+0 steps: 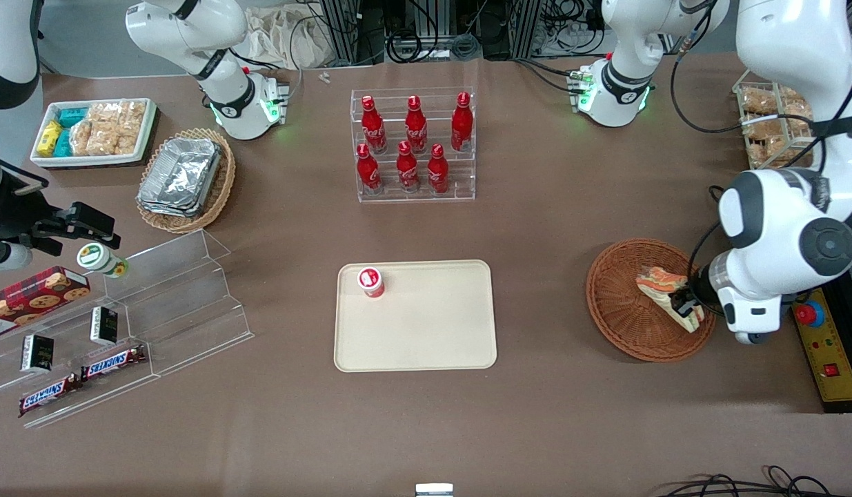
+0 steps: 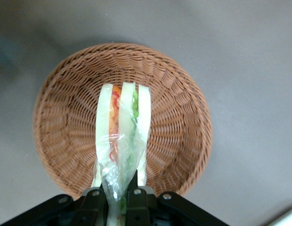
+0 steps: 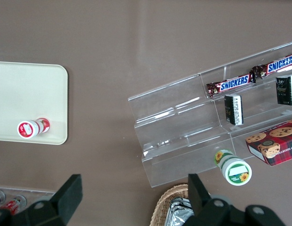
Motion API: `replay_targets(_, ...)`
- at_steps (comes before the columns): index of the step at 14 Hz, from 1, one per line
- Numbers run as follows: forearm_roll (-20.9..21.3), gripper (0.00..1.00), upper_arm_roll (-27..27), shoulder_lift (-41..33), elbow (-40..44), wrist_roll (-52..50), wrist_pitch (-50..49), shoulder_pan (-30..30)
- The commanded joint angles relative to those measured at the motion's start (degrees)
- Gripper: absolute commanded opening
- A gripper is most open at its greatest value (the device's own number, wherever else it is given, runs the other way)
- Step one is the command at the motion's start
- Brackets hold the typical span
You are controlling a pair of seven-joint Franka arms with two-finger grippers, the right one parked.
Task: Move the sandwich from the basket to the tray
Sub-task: 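Close the left gripper on the sandwich and lift it from the basket, then carry the held sandwich over to the cream tray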
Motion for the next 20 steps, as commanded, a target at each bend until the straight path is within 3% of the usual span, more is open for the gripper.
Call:
replay_targets(1,-0.4,0.0,-1.8,0.4,11.4,-1.6,-12.2,-0.2)
replay_targets(3,-1.7,0.0,-2.8,0.7,17.0,-2.9,-17.3,-0.2)
replay_targets(5,-4.6,0.0,-6.0,0.4,18.2,0.6,-17.4,-0.1)
replay_targets(7,-4.7,0.0,-11.2,1.0,20.0,2.0,-16.9,-0.2)
replay_targets(9,-3.6,0.0,-16.7,3.3,20.3,3.0,-14.2,-0.4)
replay_targets(11,0.7,0.0,-19.2,6.4,20.0,3.4,-10.3,-4.0)
replay_targets(13,4.1,0.0,-19.2,11.2,20.0,2.3,-5.9,-10.2)
replay_targets(17,5.1,0.0,-19.2,19.5,19.6,2.9,3.4,-14.3)
replay_targets(20,8.9,0.0,-19.3,23.7,19.6,2.7,6.9,-16.9)
